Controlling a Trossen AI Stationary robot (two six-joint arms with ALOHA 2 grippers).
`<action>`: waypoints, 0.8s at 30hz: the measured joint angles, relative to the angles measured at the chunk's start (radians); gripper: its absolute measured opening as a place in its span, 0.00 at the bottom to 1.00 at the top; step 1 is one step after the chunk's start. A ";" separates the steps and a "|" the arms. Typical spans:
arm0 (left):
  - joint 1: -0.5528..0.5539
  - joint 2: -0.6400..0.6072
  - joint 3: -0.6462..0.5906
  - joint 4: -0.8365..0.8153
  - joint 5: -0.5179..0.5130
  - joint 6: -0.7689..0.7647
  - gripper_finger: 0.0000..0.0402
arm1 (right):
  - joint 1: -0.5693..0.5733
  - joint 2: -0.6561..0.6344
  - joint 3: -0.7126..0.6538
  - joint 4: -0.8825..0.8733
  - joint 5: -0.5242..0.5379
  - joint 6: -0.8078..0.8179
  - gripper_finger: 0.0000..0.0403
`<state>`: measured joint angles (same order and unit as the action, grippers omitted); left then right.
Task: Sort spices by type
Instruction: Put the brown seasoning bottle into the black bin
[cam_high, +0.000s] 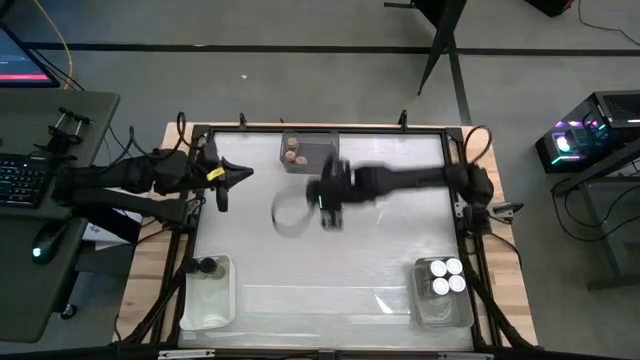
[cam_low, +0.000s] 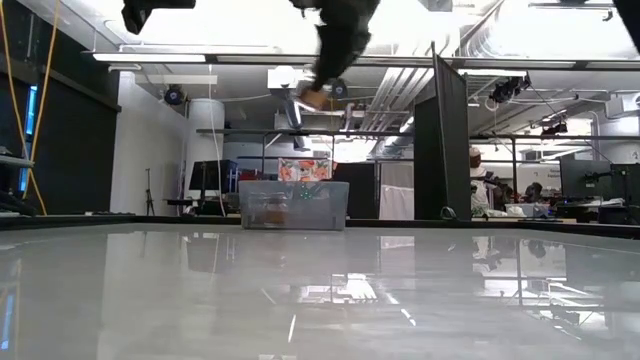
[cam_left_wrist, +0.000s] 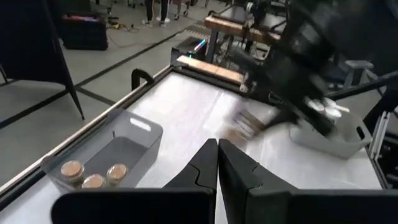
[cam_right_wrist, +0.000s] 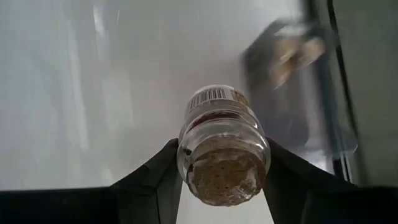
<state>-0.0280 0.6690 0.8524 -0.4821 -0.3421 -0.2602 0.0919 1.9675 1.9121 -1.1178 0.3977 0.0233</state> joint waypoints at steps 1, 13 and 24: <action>0.000 0.004 -0.001 -0.006 0.002 -0.003 0.00 | -0.051 0.000 0.017 0.043 -0.026 -0.008 0.43; 0.003 0.038 -0.115 0.103 -0.095 -0.102 0.00 | -0.437 0.172 0.185 0.181 -0.309 0.003 0.43; 0.043 0.147 -0.138 0.222 -0.189 -0.234 0.00 | -0.547 0.441 0.414 0.091 -0.383 0.003 0.43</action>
<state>0.0151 0.8159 0.7147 -0.2599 -0.5313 -0.4943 -0.4547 2.4089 2.3264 -1.0267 0.0150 0.0261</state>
